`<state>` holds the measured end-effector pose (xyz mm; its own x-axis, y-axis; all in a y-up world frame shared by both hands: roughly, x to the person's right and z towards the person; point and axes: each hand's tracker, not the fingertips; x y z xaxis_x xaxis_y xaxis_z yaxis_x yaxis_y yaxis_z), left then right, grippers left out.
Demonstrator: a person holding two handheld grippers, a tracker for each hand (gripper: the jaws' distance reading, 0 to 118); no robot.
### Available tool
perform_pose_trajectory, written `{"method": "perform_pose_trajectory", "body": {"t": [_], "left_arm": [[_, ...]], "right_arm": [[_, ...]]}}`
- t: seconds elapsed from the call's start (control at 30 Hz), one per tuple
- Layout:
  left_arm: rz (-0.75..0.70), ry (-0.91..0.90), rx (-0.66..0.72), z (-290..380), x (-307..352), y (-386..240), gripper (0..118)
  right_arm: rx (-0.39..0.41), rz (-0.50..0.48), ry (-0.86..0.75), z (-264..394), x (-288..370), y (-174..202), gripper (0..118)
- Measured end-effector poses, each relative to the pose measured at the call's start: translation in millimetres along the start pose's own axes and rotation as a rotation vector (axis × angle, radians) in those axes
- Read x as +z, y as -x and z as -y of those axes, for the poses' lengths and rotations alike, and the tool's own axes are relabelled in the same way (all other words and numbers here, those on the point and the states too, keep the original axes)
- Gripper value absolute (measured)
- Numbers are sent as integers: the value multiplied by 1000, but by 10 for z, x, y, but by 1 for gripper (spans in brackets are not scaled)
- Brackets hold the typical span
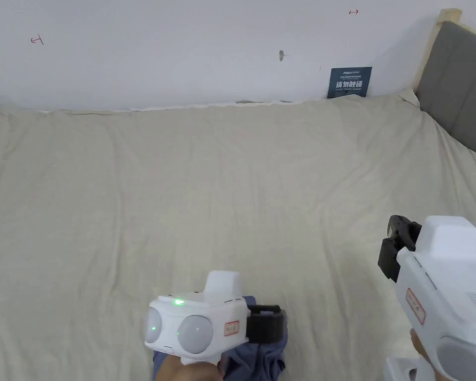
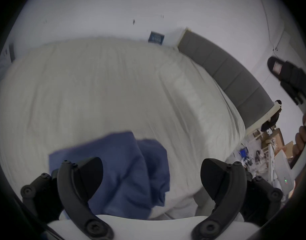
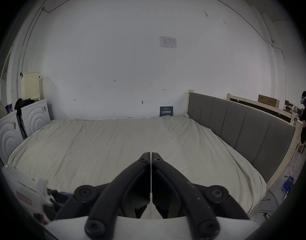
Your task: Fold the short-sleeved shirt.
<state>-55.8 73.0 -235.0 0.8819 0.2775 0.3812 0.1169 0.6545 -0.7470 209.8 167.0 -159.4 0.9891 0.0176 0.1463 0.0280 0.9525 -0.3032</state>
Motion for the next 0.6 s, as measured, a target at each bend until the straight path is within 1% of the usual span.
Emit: {"method": "perform_pose_trajectory", "body": {"t": [0.1,0.13,0.17,0.2,0.23,0.3,0.33,0.37,0.4,0.47,0.6], "left_arm": [[-79,-152,4,-32,291,137,111],[-111,-200,20,-48,367,225,104],[-141,-233,35,-41,425,290,95],[-174,-269,52,-22,481,369,80],[-198,-289,64,-4,494,445,47],[-253,-298,87,40,491,561,25],[-257,-279,89,74,446,618,16],[-257,-259,88,110,424,681,1],[-235,-248,98,154,381,722,1],[-253,-195,97,251,260,728,0],[-222,-110,7,487,-51,556,0]], "right_arm": [[4,-8,-4,-16,3,33,4],[5,-12,-5,-19,2,43,4],[6,-15,-5,-24,3,55,4],[8,-19,-6,-26,-1,68,4],[9,-22,-5,-27,-10,80,4],[7,-27,-3,-27,-18,94,4],[6,-30,-2,-27,-21,102,4],[5,-32,-2,-25,-24,108,4],[6,-34,-1,-26,-28,113,4],[7,-36,0,-20,-34,118,4],[7,-38,9,-10,-59,104,4]]}}
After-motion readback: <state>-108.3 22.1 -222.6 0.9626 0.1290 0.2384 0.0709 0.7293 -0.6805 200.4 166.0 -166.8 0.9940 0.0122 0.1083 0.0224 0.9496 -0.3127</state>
